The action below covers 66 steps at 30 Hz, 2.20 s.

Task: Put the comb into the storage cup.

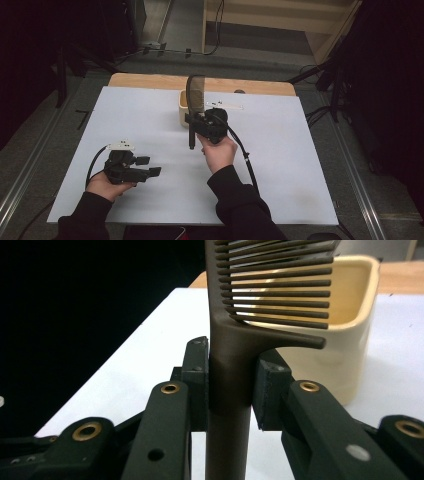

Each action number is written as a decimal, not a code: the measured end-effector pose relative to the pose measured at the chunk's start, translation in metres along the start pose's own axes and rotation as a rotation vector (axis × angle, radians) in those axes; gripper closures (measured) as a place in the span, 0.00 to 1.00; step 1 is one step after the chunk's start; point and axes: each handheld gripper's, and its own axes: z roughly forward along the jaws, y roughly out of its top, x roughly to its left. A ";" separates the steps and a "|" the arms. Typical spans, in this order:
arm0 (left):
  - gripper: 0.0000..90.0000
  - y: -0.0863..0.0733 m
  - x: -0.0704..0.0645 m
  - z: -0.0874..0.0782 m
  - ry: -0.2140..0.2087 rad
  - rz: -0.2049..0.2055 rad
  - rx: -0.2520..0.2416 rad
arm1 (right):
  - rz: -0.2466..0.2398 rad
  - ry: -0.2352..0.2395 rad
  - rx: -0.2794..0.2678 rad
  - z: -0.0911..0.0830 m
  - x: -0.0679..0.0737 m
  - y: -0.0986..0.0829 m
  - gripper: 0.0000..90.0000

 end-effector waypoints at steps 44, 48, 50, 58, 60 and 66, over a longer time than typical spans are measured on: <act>0.34 -0.003 0.006 -0.005 -0.014 -0.023 0.023 | -0.056 -0.131 -0.146 0.015 0.005 0.037 0.78; 0.34 -0.003 0.007 -0.005 -0.013 -0.025 0.022 | -0.045 -0.125 -0.147 0.016 0.005 0.044 0.78; 0.34 -0.003 0.008 -0.007 -0.002 -0.022 0.023 | -0.045 -0.125 -0.153 0.017 0.005 0.048 0.78; 0.34 -0.003 0.012 -0.009 0.003 -0.036 0.013 | -0.034 -0.136 -0.168 0.020 0.003 0.059 0.78; 0.34 -0.003 0.012 -0.010 0.003 -0.037 0.014 | -0.034 -0.136 -0.174 0.021 0.003 0.060 0.78; 0.34 -0.004 0.012 -0.009 0.004 -0.038 0.020 | -0.035 -0.140 -0.179 0.023 0.004 0.068 0.78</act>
